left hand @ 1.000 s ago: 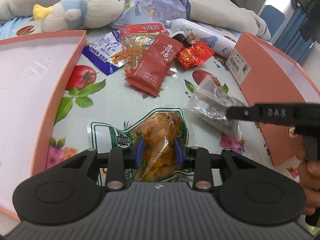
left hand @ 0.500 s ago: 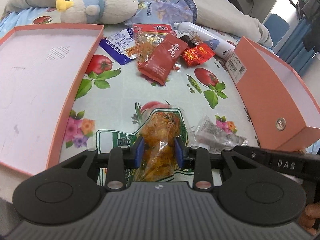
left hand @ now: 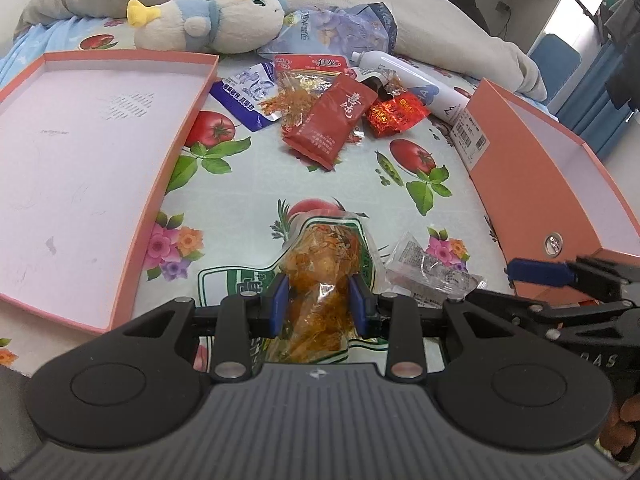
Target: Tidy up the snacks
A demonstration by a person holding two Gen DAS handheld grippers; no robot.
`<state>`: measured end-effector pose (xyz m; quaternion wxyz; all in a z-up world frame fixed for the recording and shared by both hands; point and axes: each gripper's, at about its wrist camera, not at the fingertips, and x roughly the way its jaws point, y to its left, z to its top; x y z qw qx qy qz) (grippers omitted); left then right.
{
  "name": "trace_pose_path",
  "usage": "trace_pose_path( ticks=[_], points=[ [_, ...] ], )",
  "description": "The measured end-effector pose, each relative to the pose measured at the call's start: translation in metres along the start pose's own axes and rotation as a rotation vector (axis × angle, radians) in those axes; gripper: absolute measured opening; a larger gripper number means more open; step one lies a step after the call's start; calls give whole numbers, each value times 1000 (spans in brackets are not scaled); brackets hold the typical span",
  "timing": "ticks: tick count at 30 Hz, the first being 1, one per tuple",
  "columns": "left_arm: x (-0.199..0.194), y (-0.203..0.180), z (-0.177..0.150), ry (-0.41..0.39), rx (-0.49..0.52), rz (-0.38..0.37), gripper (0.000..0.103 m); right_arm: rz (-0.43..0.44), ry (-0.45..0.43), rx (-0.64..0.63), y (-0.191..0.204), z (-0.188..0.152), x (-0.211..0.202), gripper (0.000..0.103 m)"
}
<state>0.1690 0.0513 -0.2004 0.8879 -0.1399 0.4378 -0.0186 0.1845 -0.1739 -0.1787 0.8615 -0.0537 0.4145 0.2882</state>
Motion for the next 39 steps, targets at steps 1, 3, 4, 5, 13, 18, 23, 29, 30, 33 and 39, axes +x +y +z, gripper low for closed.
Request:
trace_pose_path(
  ticks=[1, 3, 4, 5, 13, 18, 23, 29, 30, 33, 39],
  points=[
    [0, 0, 0, 0, -1, 0, 37, 10, 5, -35, 2, 1, 1, 74],
    [-1, 0, 0, 0, -4, -3, 37, 34, 25, -101, 6, 4, 8, 74],
    [-2, 0, 0, -1, -4, -3, 37, 39, 37, -125, 9, 5, 11, 74],
    [-3, 0, 0, -3, -3, -2, 37, 35, 48, -151, 11, 7, 16, 74],
    [-10, 4, -5, 6, -3, 6, 37, 20, 61, -278, 20, 13, 36, 74],
    [-9, 5, -7, 18, -3, 11, 37, 8, 141, -245, 9, 5, 58, 74],
    [-8, 3, -5, 18, 1, 17, 37, 29, 134, -166, -1, -2, 61, 75],
    [-4, 0, -4, 21, 6, 34, 37, 0, 95, -81, -3, -9, 59, 68],
    [-4, 0, -4, 23, 4, 38, 37, -7, 90, -74, -3, -10, 57, 65],
    [-3, 1, -1, 24, -2, 40, 37, -20, 79, -41, -4, -11, 53, 55],
    [-3, -3, 6, 12, 4, 42, 38, -49, 50, -10, -6, -11, 45, 41]
  ],
)
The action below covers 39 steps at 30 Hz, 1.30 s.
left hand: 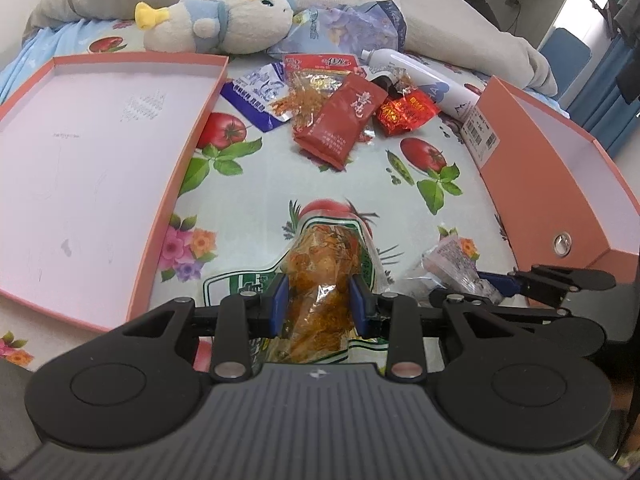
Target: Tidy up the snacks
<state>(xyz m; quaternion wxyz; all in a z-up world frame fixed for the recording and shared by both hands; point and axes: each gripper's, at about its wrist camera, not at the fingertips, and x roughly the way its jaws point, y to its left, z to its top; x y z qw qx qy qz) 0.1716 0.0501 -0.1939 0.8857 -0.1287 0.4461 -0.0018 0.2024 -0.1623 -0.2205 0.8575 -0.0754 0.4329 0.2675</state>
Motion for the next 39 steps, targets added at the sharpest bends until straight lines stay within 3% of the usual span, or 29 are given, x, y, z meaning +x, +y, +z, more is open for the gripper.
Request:
trace_pose_path(
  ticks=[5, 11, 21, 39],
  points=[
    [-4, -2, 7, -25, -11, -5, 38, -85, -19, 43, -6, 0, -5, 39],
    [-9, -6, 12, -30, 1, -5, 37, -89, -60, 125, -15, 6, -22, 38],
    [-22, -13, 29, -63, 5, -18, 37, -73, -158, 152, -14, 34, -58, 38],
    [-67, -50, 93, -213, 28, -71, 37, -130, -299, 206, -48, 85, -116, 38]
  ],
)
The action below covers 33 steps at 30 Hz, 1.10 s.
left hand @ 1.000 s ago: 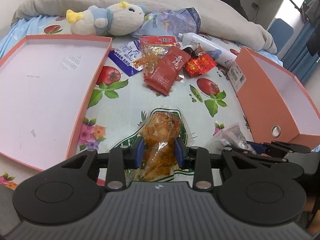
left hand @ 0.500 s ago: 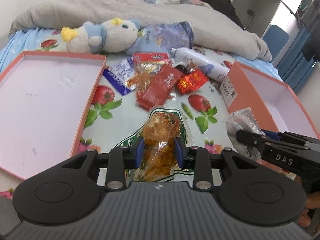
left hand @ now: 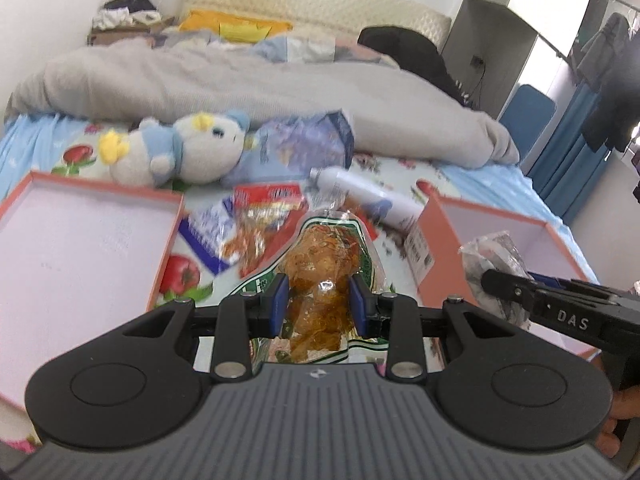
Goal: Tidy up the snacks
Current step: 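Carry the nut bag and clear bag with both grippers over the deep pink box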
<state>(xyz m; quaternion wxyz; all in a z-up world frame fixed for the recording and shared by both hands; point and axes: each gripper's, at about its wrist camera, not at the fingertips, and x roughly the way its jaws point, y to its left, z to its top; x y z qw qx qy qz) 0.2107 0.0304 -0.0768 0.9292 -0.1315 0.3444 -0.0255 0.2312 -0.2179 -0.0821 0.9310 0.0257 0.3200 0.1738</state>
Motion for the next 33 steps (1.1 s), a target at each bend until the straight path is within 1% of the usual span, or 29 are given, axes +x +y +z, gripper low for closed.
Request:
trace_pose_path(
  ticks=[3, 5, 12, 18, 20, 23, 26, 30, 33],
  points=[
    [1, -6, 14, -12, -16, -18, 37, -14, -24, 19, -7, 10, -4, 38],
    [1, -15, 22, -22, -7, -27, 37, -22, -46, 18, -10, 18, -8, 38],
    [2, -52, 44, -55, 23, -95, 37, -61, -124, -8, -17, 43, -30, 38],
    [15, -87, 59, -53, 16, -170, 37, -98, -151, -2, -35, 54, -44, 38],
    [20, -102, 62, -49, 30, -194, 37, -112, -158, -1, -43, 56, -48, 38],
    [30, -126, 67, -38, 61, -222, 37, -142, -159, 8, -58, 55, -52, 38],
    [41, -152, 69, -27, 112, -231, 38, -170, -144, 39, -80, 53, -53, 38],
    [67, -183, 73, 7, 148, -239, 37, -212, -106, 76, -110, 48, -50, 38],
    [92, -205, 75, 52, 158, -247, 38, -273, -70, 95, -132, 42, -44, 38]
  ],
)
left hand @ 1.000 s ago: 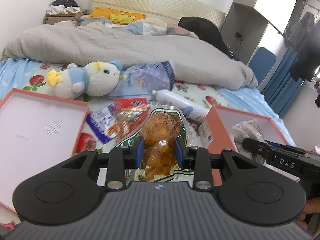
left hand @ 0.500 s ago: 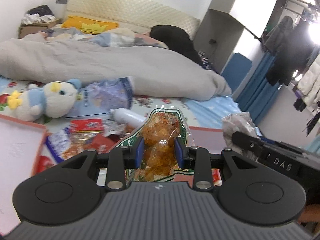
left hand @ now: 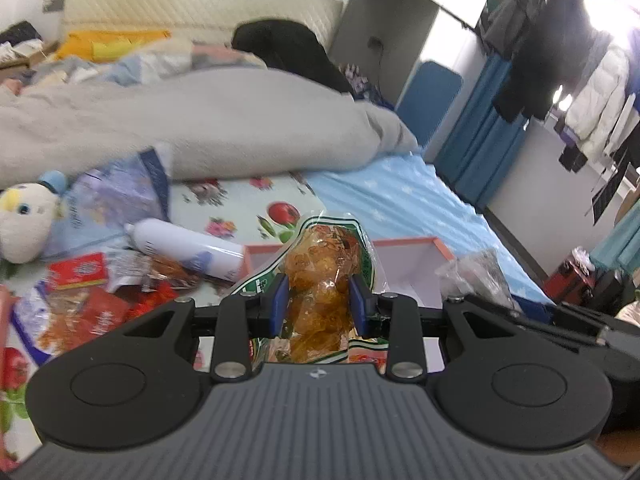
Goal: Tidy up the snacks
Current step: 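Carry the nut bag and clear bag with both grippers over the deep pink box, then open both grippers to drop the bags into the deep pink box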
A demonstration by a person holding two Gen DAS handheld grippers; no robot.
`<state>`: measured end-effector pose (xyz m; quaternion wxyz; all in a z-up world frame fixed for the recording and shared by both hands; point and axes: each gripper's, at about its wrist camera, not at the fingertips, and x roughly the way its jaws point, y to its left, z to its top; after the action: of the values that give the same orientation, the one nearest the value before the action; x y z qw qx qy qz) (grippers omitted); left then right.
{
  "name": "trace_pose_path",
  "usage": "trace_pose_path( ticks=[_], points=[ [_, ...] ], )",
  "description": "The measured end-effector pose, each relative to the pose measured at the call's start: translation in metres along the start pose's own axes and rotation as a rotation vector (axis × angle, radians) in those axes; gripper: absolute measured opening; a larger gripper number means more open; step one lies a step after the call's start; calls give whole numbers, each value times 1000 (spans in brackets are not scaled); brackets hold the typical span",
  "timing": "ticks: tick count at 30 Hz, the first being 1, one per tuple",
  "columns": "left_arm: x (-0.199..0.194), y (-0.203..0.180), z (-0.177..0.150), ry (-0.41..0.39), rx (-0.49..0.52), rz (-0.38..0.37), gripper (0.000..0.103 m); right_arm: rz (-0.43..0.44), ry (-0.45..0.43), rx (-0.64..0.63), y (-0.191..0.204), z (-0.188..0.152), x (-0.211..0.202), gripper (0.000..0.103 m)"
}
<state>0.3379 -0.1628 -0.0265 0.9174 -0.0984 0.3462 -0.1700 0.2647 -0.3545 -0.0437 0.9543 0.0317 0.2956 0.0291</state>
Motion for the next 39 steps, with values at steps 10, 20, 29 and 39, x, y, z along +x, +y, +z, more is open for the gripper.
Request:
trace_pose_path(
  ticks=[10, 20, 29, 39],
  points=[
    [83, -27, -10, 222, 61, 14, 38, -76, 202, 42, -51, -43, 50, 38],
    [95, -29, -13, 262, 64, 46, 59, -57, 258, 90, -63, -60, 57, 41],
    [70, -30, -6, 210, 65, 23, 71, -43, 175, 98, -58, -46, 38, 60],
    [9, -26, -11, 56, 116, 23, 71, 11, 70, 41, -28, -31, 6, 60]
  ],
)
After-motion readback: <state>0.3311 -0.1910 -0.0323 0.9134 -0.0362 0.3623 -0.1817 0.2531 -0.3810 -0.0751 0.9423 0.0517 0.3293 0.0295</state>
